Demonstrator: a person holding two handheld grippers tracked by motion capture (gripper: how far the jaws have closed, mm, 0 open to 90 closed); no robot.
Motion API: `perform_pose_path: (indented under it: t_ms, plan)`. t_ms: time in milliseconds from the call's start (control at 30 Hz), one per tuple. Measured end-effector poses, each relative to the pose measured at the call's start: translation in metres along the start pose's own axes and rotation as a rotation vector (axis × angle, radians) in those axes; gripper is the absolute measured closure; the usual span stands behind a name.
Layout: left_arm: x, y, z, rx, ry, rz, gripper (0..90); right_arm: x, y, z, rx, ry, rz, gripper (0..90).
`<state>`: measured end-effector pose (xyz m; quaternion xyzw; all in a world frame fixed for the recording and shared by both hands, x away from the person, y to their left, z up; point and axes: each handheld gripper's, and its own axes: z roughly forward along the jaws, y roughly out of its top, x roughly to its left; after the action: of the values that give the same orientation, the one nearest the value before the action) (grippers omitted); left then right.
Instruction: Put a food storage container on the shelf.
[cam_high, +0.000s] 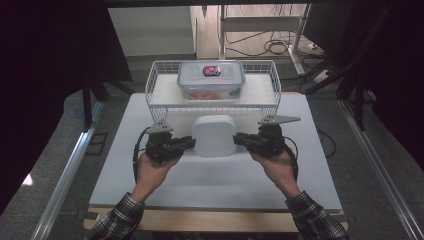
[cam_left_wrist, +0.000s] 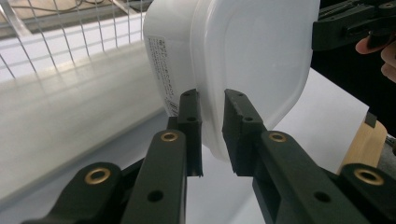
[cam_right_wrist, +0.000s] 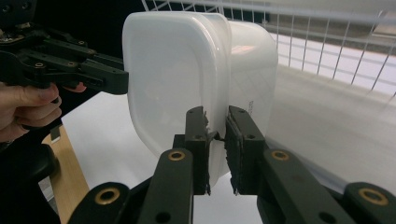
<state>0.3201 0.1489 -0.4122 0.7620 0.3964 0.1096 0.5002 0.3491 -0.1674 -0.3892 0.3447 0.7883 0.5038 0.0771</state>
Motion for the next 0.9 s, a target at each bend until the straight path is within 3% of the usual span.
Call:
perform_pose_path:
  t_ms: [433, 900]
  plan:
    - [0.0, 0.031, -0.022, -0.045, 0.024, 0.027, 78.1, 0.01, 0.036, -0.008, -0.047, -0.006, -0.054, 79.5]
    - [0.0, 0.062, -0.042, -0.083, 0.05, 0.048, 78.0, 0.016, 0.069, -0.014, -0.092, 0.001, -0.072, 79.4]
